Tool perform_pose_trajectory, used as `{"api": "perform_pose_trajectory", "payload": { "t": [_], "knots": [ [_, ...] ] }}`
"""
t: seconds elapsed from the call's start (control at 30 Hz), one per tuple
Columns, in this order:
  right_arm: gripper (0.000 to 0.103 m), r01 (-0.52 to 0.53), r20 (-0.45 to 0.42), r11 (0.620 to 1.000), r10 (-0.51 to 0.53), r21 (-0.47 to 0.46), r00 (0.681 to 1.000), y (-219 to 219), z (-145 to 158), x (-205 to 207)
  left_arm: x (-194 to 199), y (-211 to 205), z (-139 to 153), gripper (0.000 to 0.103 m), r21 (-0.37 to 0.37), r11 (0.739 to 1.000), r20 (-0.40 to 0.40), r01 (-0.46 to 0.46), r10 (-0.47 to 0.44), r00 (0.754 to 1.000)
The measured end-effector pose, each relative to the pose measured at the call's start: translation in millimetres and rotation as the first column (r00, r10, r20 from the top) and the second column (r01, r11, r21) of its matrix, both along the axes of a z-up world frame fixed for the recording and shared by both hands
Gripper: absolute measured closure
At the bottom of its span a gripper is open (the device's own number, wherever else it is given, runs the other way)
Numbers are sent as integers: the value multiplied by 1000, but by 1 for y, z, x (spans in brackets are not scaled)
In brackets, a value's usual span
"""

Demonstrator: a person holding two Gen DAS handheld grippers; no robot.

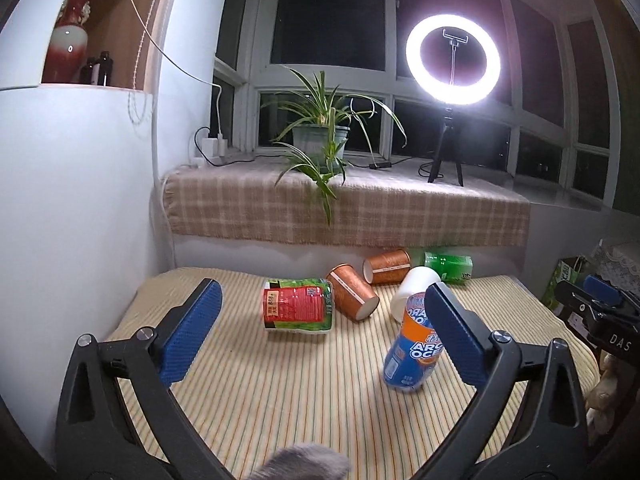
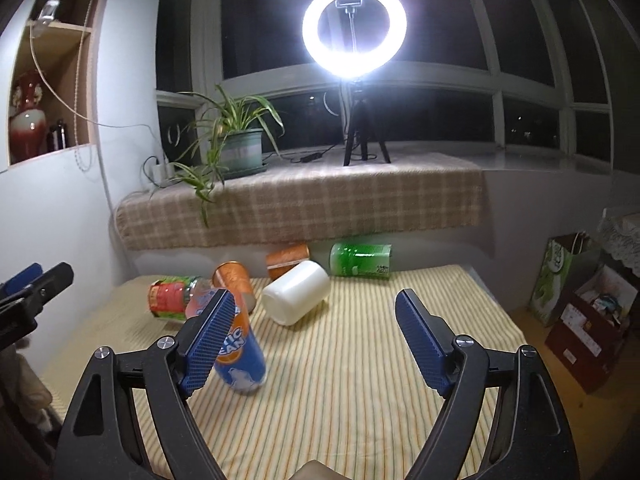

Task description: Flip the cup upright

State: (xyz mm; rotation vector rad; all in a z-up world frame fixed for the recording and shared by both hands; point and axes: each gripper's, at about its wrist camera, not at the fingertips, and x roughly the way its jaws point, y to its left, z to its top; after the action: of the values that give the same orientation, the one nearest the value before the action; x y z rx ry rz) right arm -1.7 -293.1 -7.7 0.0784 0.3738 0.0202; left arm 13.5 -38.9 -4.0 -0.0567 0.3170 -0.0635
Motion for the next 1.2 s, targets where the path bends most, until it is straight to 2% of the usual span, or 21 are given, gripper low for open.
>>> {"api": "perform_pose_trajectory", "payload": {
  "t": [0.4,1.2],
  "knots": [
    [20,81,47,997,-81,-10,996,-2,1,-8,-2,3,-3,0,6,999,14,-44,43,999],
    [20,58,16,998,-58,10,998,2,-4,-4,1,2,-4,0,9,999,3,-47,47,999]
  ]
}}
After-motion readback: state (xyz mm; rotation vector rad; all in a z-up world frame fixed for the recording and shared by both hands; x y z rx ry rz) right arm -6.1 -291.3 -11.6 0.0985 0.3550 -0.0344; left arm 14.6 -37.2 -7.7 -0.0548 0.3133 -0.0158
